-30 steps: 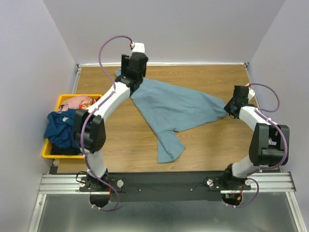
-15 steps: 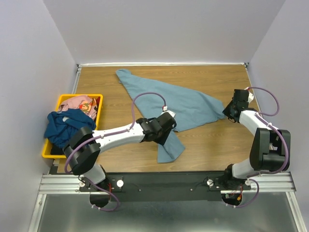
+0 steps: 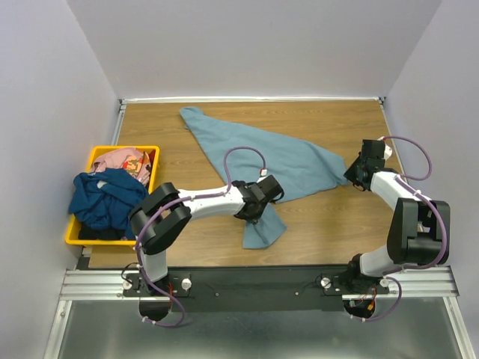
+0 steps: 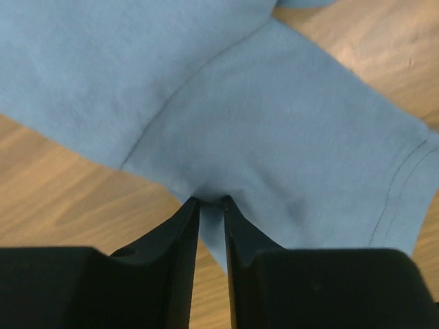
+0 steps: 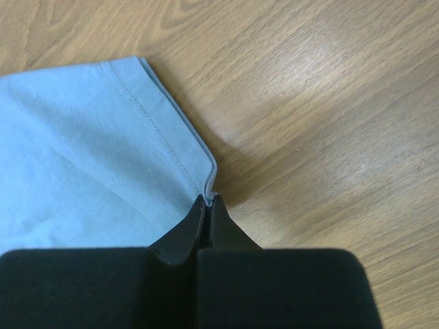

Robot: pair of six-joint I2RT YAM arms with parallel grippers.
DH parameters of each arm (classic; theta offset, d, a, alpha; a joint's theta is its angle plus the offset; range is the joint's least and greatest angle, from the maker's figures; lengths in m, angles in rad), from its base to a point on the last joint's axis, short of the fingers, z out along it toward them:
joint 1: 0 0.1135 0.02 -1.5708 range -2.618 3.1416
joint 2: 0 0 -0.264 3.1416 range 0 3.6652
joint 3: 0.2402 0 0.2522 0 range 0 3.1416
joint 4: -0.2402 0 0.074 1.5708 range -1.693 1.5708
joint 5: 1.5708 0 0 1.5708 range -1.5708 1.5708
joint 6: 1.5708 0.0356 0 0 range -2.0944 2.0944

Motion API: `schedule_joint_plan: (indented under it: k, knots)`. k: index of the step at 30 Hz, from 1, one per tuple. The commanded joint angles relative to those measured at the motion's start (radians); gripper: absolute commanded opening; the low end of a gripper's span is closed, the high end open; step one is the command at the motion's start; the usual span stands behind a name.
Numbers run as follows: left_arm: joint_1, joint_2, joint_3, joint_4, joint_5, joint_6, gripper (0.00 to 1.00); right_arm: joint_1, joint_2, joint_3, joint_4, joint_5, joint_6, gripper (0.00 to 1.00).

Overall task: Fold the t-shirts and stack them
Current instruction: Flatten the tshirt out

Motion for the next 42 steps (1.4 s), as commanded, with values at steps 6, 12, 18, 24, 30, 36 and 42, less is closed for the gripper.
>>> schedule_joint_plan:
  k: [6, 12, 18, 24, 30, 36, 42]
  knots:
    - [0.283, 0.102, 0.067, 0.040, -0.129, 0.138, 0.20, -0.003, -0.018, -0.020, 0.002, -0.017, 0.015, 0.01]
    - [0.415, 0.074, 0.191, 0.036, -0.204, 0.210, 0.24, -0.003, -0.013, -0.022, 0.012, -0.078, 0.027, 0.01]
    - [0.415, -0.097, 0.024, 0.029, -0.141, 0.141, 0.55, -0.001, -0.024, -0.034, 0.013, -0.082, 0.015, 0.01]
    - [0.429, -0.220, -0.195, 0.103, -0.095, 0.092, 0.64, 0.003, -0.025, -0.043, 0.021, -0.109, 0.010, 0.01]
    - [0.504, -0.246, -0.189, 0.175, -0.072, 0.134, 0.63, 0.005, -0.030, -0.049, 0.022, -0.120, -0.003, 0.01]
    - [0.570, -0.204, -0.116, 0.169, 0.007, 0.275, 0.54, 0.005, -0.035, -0.051, 0.021, -0.117, -0.010, 0.01]
    - [0.610, -0.139, -0.100, 0.143, 0.081, 0.312, 0.50, 0.005, -0.050, -0.055, 0.022, -0.111, -0.014, 0.01]
